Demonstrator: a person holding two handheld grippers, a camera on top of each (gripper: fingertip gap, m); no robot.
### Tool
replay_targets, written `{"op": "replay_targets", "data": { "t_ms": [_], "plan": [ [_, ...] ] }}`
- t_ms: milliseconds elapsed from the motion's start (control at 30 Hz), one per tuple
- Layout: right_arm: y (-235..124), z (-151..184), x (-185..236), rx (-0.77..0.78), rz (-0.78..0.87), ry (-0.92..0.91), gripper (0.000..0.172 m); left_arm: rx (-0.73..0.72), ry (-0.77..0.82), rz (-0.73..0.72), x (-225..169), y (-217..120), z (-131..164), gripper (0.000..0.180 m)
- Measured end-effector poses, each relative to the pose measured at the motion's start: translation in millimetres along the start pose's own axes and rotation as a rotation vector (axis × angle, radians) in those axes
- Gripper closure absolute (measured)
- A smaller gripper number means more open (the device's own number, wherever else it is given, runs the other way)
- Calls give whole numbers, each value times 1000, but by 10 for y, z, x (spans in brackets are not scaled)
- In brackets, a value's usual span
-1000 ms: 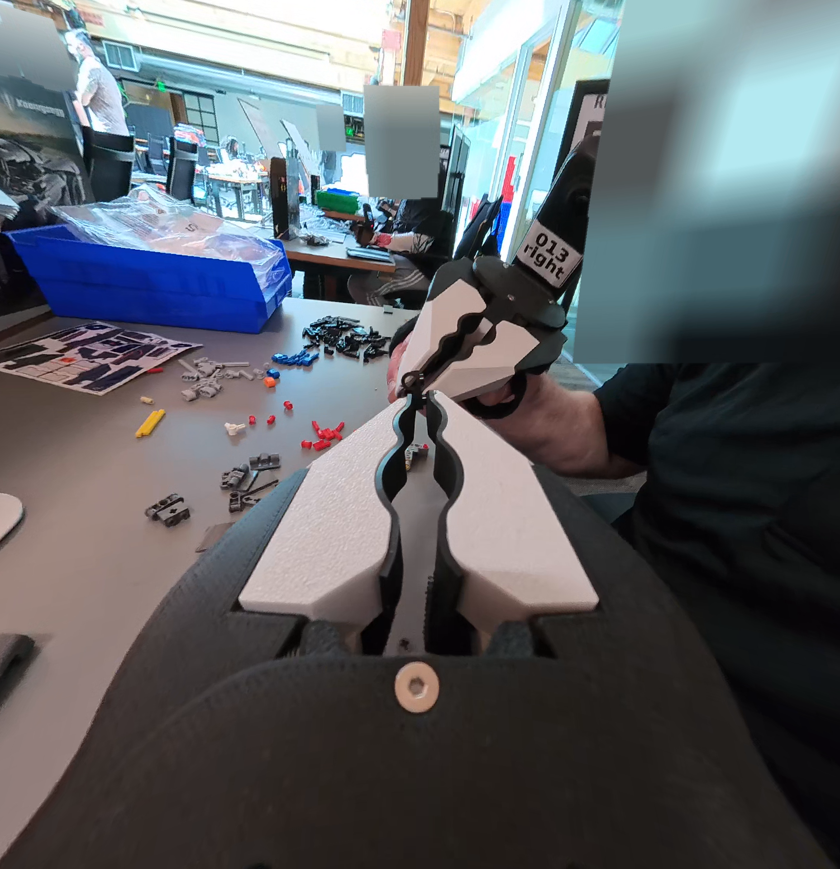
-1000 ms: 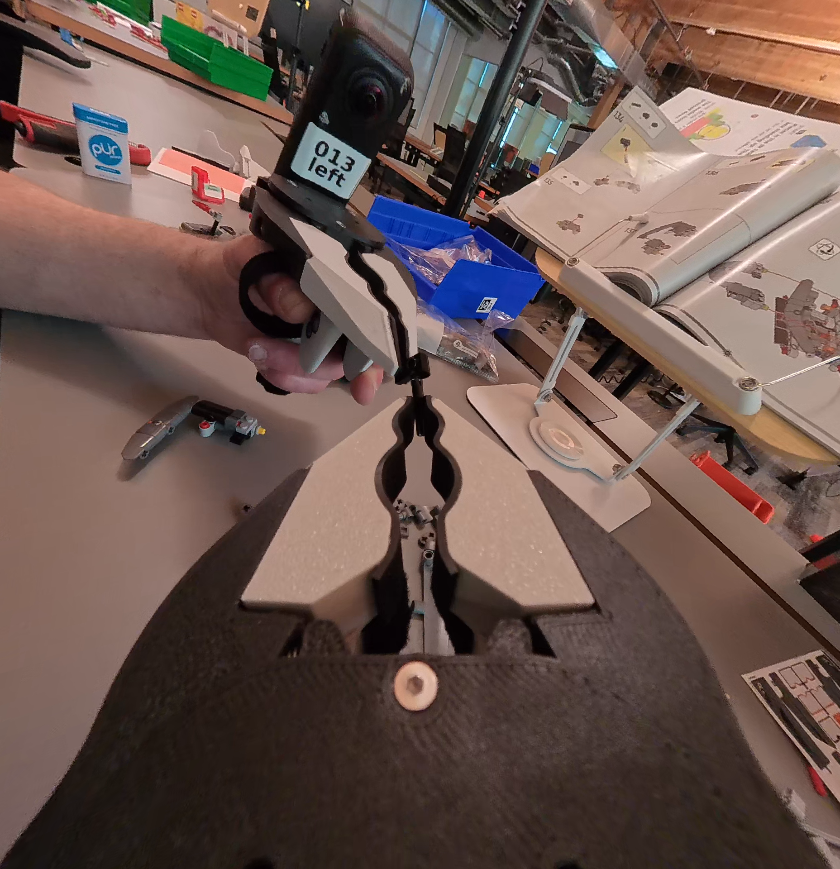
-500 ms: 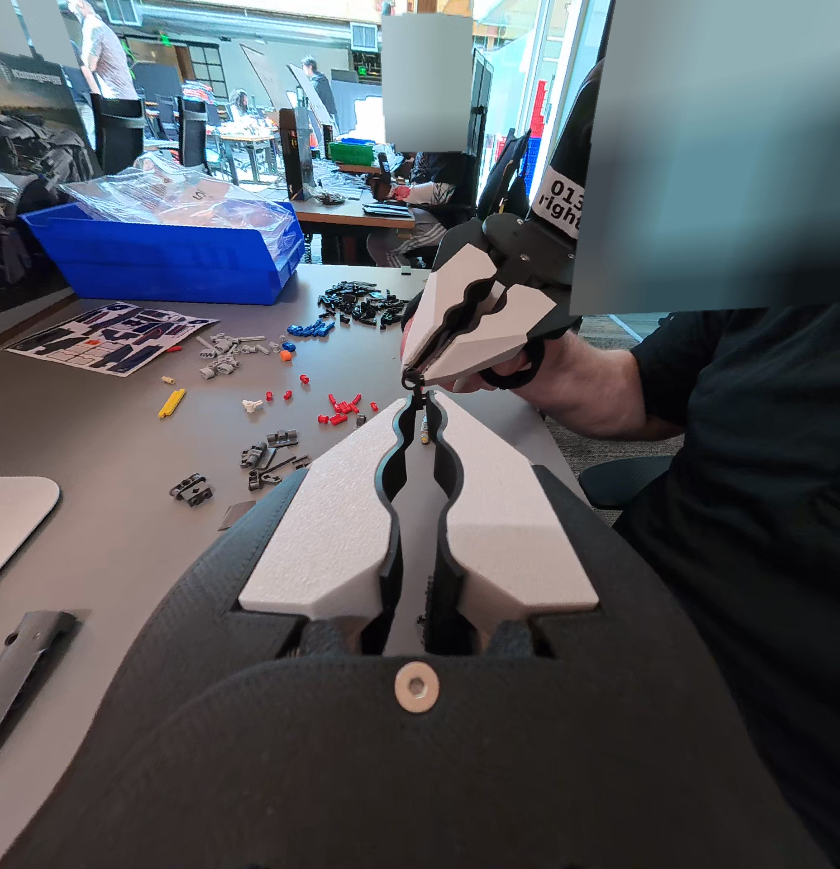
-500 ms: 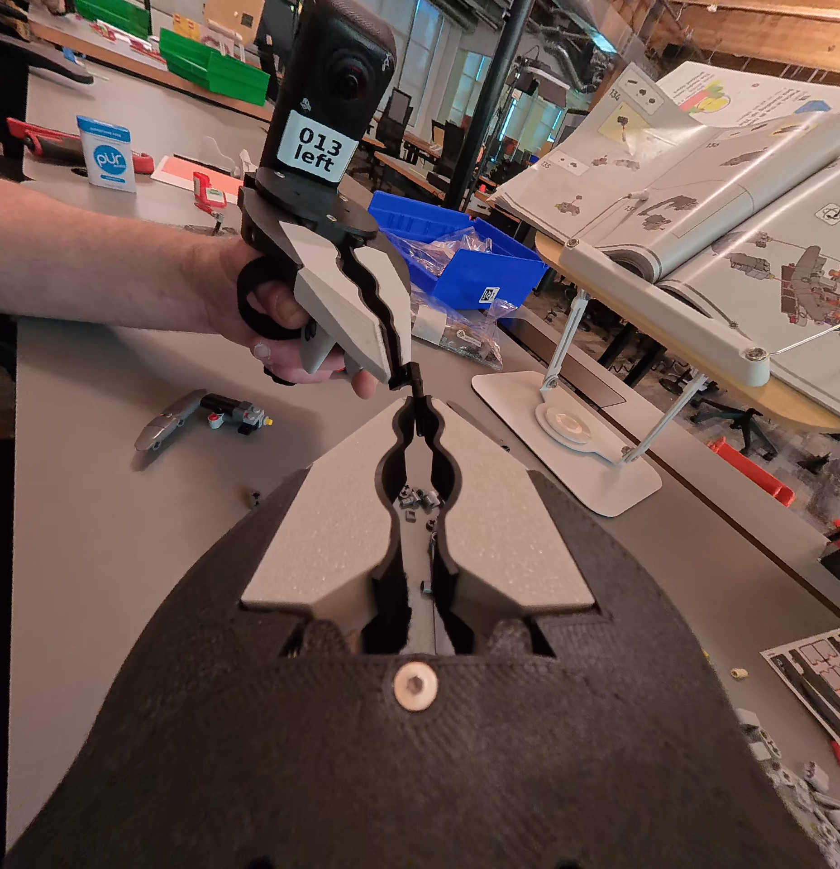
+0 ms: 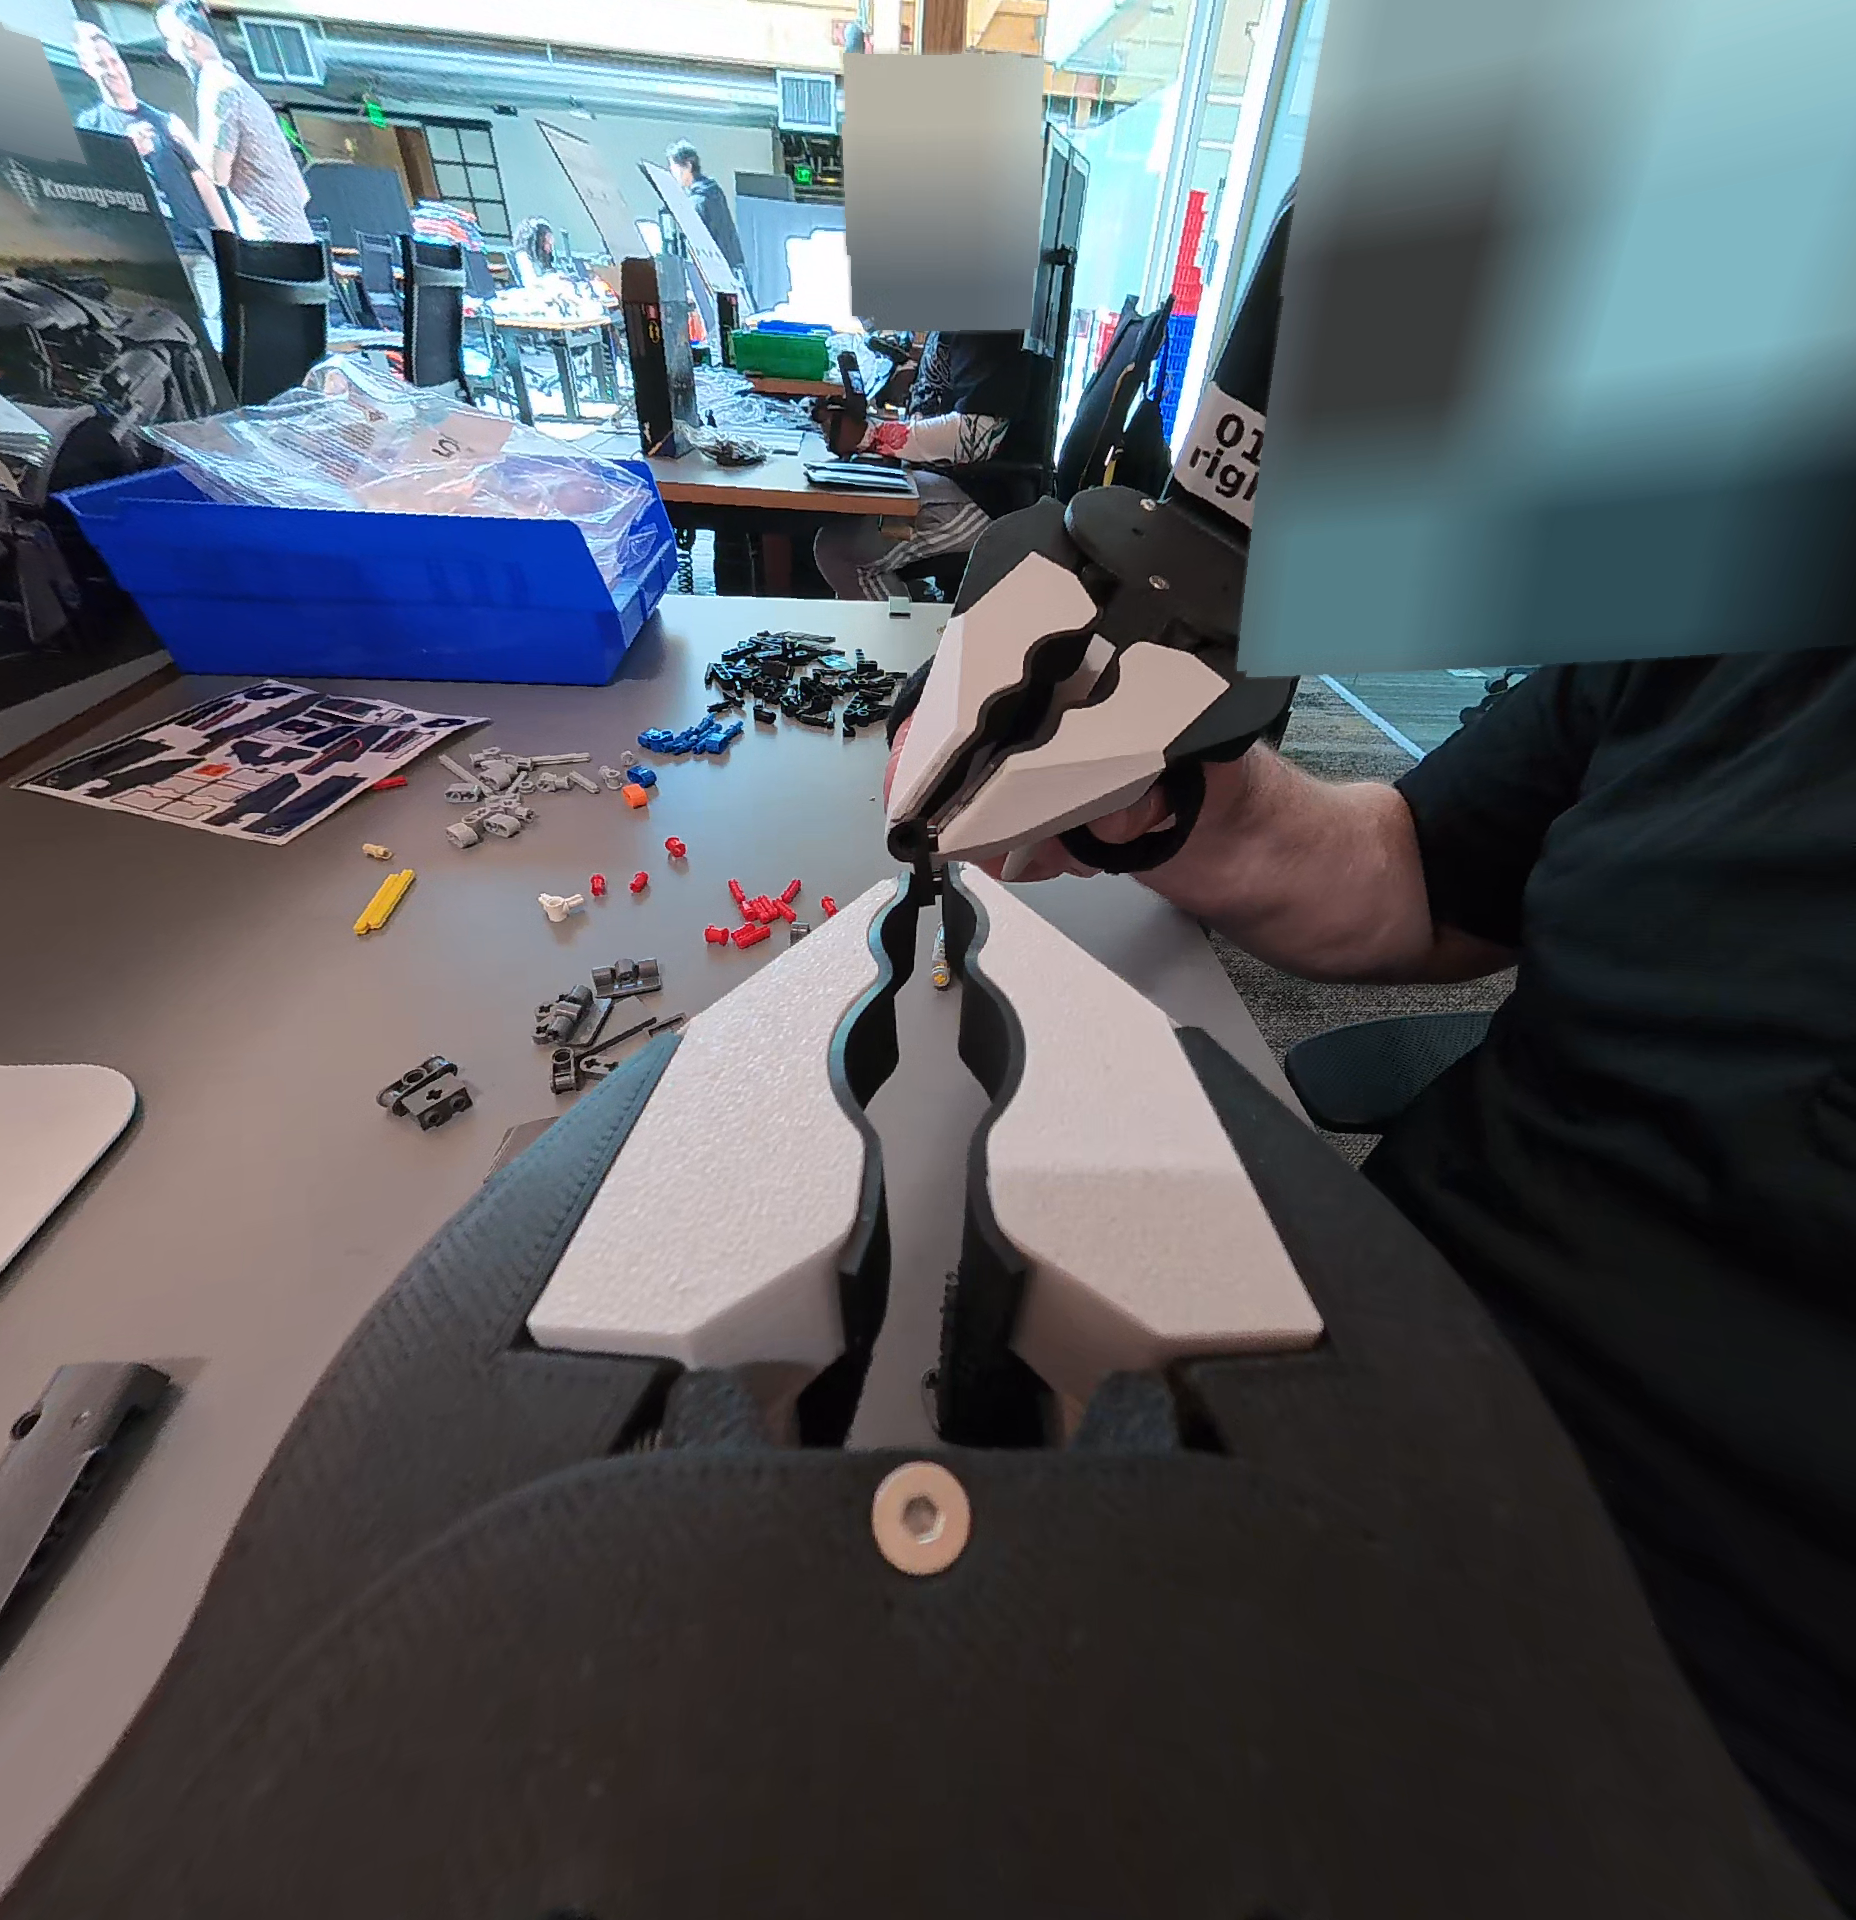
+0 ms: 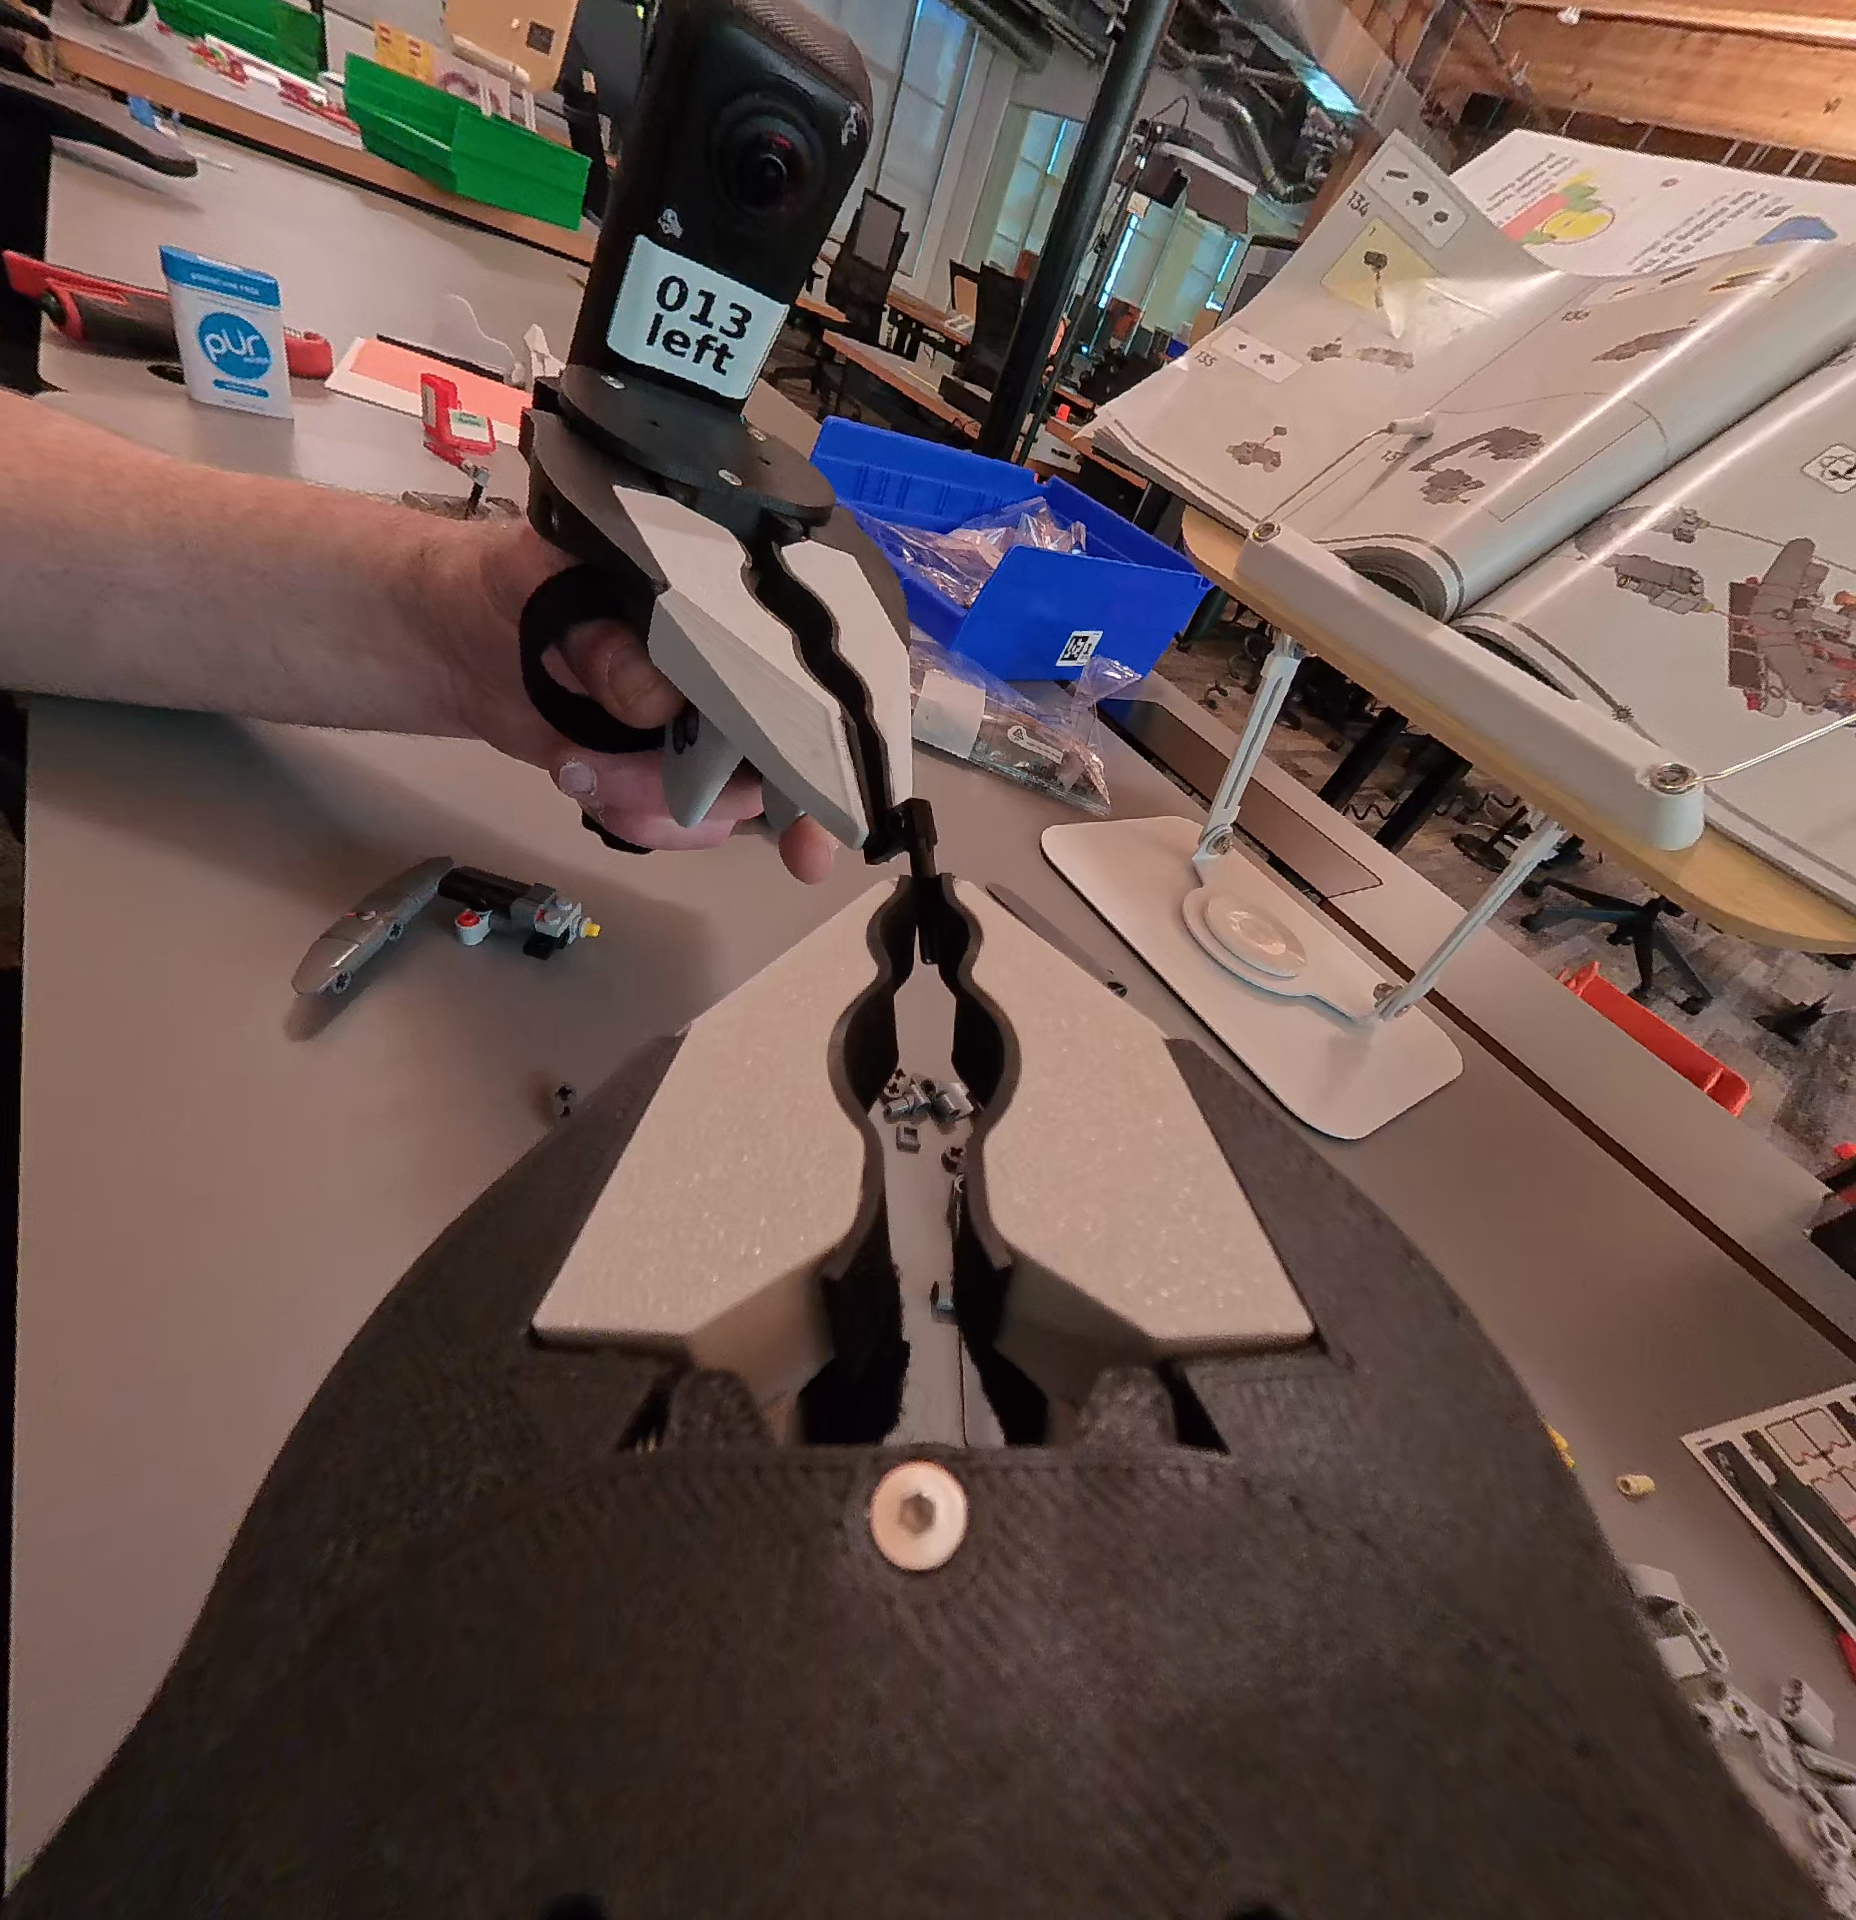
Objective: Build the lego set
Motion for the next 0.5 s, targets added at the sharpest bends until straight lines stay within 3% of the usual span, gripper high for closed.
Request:
{"op": "replay_targets", "data": {
  "t_ms": [133,300,500],
  "plan": [
    [-57,43,-18,41,4,-21,172,54,23,-26,21,-3,29,178],
    [-275,186,-125,124,41,-45,172,318,75,-46,-35,90,225,178],
    [-448,359,-158,188,65,-39,172,646,147,67,-291,417,736,178]
  ]
}}
Point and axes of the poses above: each gripper's, where its closed fingertips meet, y out along the fingers, z out of its underside, x = y × z across the jaws, the point moved 5 cm from there along -y, back along the fingers, and after that the axes turned 4 degrees about x, right-handed, at the moved point
